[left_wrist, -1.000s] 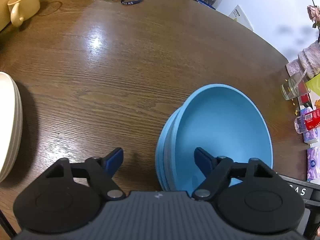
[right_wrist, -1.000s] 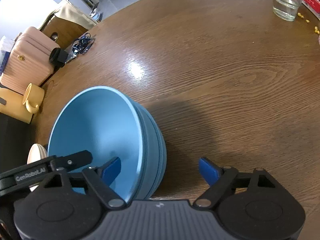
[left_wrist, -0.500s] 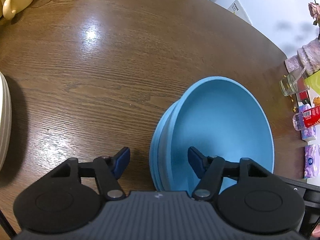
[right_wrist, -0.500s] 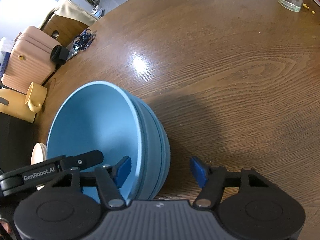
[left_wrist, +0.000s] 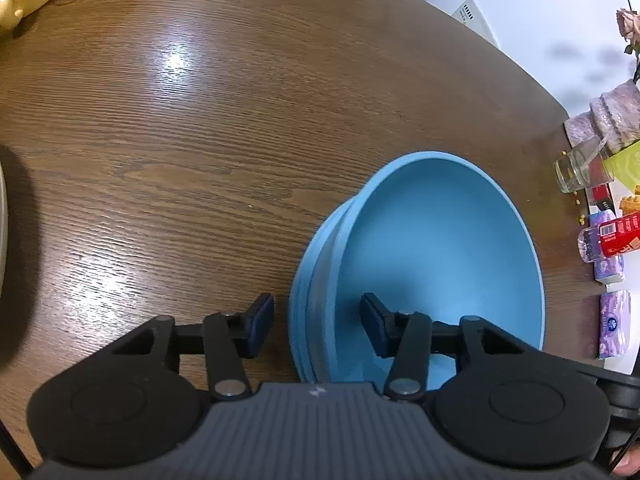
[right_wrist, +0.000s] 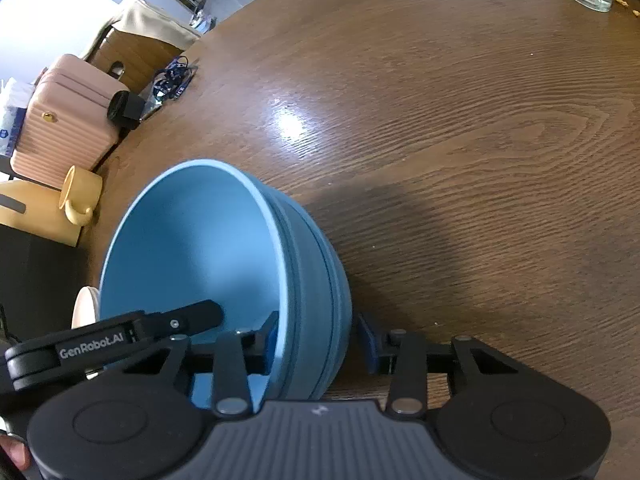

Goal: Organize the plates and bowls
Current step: 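Close both grippers on the rim of the stacked blue bowls, then lift the blue bowl stack with both grippers toward the cream plates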

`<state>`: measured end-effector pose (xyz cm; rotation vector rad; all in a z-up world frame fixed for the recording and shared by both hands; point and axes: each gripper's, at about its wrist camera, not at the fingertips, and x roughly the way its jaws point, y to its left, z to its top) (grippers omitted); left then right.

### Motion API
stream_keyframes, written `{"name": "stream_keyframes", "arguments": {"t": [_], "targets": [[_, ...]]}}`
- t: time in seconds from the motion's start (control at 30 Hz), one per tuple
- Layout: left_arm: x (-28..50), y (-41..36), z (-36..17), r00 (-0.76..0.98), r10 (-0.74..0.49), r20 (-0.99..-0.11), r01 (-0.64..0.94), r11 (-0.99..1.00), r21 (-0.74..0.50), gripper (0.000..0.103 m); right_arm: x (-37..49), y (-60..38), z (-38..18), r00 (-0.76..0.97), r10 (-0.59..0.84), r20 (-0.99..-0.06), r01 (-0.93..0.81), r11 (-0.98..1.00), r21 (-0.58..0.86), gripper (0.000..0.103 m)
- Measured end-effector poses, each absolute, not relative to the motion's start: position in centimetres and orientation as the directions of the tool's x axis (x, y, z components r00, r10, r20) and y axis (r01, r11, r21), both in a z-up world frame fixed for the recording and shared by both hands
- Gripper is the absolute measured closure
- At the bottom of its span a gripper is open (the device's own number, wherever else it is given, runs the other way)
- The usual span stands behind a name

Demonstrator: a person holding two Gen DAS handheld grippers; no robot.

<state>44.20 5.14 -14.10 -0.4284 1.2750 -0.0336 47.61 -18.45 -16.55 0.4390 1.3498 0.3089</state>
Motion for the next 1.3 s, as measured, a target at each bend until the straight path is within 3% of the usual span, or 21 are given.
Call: {"name": "stream_keyframes", "arguments": {"t": [0.1, 1.3], "targets": [[44.2, 5.2, -14.2, 0.304, -0.28, -0.911, -0.207, 0.914, -0.35, 0.061, 47.6, -18.5, -16.6, 0.201, 0.464, -0.863, 0.037, 0.877, 0.48, 0.067], [43.7, 4.3, -14.0, 0.324, -0.269, -0.907, -0.193, 0.92, -0.342, 0.062, 47.0, -19.0, -16.3, 0.226, 0.473, -0.852, 0.027, 0.871, 0.491, 0.069]]}}
